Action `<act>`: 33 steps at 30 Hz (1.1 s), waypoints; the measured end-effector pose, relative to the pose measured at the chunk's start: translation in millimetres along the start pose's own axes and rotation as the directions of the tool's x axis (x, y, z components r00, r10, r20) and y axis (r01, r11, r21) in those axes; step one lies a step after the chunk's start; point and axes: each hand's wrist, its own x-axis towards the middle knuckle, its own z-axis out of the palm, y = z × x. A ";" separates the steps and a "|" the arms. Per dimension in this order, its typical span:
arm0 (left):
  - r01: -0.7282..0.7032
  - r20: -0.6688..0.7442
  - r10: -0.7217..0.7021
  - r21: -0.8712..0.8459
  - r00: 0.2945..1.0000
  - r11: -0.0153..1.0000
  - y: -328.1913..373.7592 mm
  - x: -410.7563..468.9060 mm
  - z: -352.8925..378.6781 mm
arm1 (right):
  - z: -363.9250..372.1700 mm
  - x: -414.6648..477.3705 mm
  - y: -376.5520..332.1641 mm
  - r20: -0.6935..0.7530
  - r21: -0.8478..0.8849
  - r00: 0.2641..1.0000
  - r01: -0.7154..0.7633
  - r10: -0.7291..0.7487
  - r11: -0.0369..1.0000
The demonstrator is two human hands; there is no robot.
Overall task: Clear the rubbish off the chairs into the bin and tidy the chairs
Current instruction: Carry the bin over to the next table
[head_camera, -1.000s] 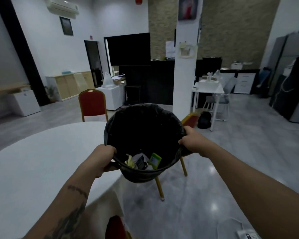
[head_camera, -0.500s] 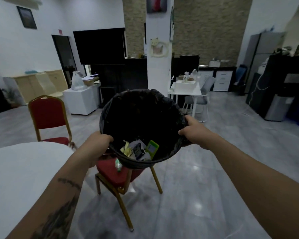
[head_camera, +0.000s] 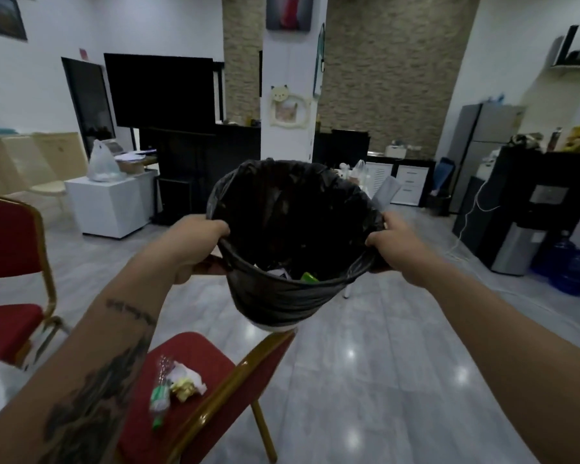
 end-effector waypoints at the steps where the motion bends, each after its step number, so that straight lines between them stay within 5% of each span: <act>1: -0.020 0.007 0.020 0.008 1.000 1.000 8.0 16.5 4.3 | -2.2 16.8 -1.9 -0.007 -0.002 1.000 0.002 -0.002 1.000; 10: -0.078 -0.050 0.075 -0.058 0.996 0.995 15.4 154.3 62.2 | 0.2 172.4 32.4 0.008 0.029 1.000 -0.012 0.012 1.000; 17: -0.056 -0.187 0.043 -0.070 0.981 0.996 -3.0 251.6 139.8 | -12.5 296.0 97.9 0.417 0.105 0.853 -0.390 0.315 0.915; 25: 0.171 -0.277 -0.225 -0.206 0.934 0.964 -6.5 340.3 203.3 | -18.6 433.4 139.5 0.563 0.041 0.787 -0.332 0.252 0.943; 33: 0.290 -0.406 -0.399 -0.305 0.822 0.907 -31.2 393.3 177.7 | 71.8 519.7 128.5 0.717 -0.009 0.692 -0.102 0.078 0.995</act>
